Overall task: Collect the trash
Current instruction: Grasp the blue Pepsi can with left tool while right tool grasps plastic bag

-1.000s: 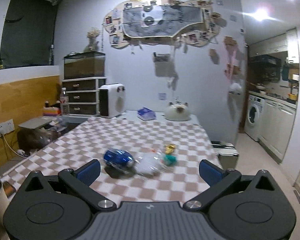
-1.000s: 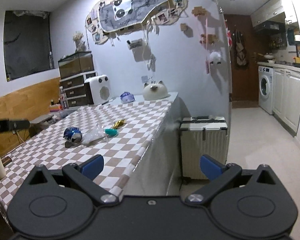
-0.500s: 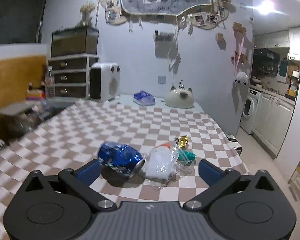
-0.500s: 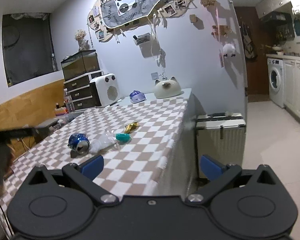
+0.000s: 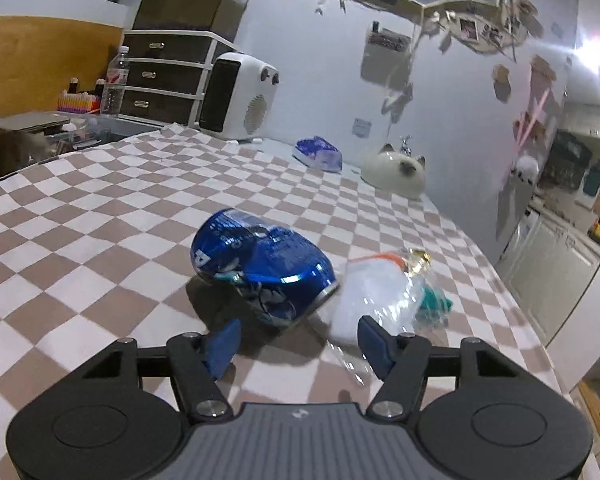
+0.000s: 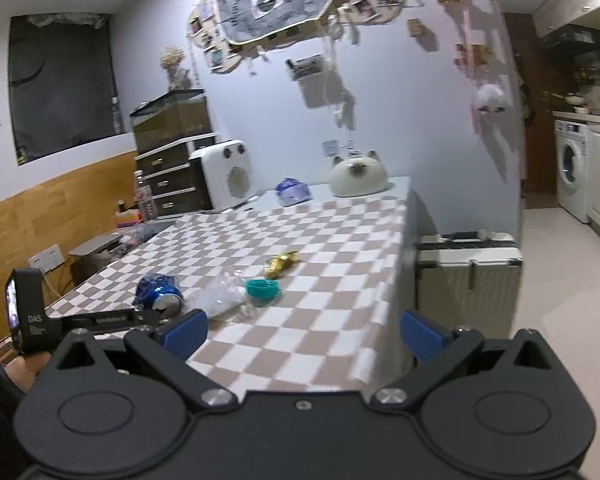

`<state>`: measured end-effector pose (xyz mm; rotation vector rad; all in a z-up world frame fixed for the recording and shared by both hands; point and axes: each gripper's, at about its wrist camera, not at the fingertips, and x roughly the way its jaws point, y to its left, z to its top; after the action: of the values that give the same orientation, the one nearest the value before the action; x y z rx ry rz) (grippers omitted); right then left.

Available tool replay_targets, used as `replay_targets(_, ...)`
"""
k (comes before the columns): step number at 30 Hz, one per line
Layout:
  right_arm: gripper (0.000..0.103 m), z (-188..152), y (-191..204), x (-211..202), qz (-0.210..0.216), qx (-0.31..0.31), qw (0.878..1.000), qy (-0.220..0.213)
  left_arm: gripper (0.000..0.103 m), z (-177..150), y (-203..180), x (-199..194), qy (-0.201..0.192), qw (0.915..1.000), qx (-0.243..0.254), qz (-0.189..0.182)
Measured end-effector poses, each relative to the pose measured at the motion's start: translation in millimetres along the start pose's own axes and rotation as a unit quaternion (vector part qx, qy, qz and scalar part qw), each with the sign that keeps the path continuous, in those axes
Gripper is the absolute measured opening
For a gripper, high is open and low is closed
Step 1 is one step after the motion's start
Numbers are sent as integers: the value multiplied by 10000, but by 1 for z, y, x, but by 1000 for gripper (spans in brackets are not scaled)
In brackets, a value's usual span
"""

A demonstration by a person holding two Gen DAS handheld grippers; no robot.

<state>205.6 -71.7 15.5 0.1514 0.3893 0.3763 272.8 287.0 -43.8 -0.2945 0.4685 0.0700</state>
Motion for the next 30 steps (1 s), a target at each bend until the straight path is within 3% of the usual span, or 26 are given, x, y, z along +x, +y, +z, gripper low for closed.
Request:
replay_targets(8, 91, 20, 27, 74, 668, -143, 9975, 197, 65, 9, 16, 20, -39, 9986, -492, -213)
replay_targets(13, 81, 31, 45, 131, 884, -224, 9951, 392, 65, 13, 26, 35, 147, 9959, -780, -430)
replay_targets(23, 58, 22, 56, 232, 1138, 404, 9882, 941, 32, 11, 31, 40, 188, 9927, -949, -722)
replay_targets(27, 28, 11, 61, 240, 1239, 496, 9836, 1210, 26, 11, 30, 37, 103, 9927, -920, -779)
replay_targets(30, 20, 7, 65, 230, 1379, 462, 9815, 1249, 23, 11, 29, 33, 18, 9926, -899, -817)
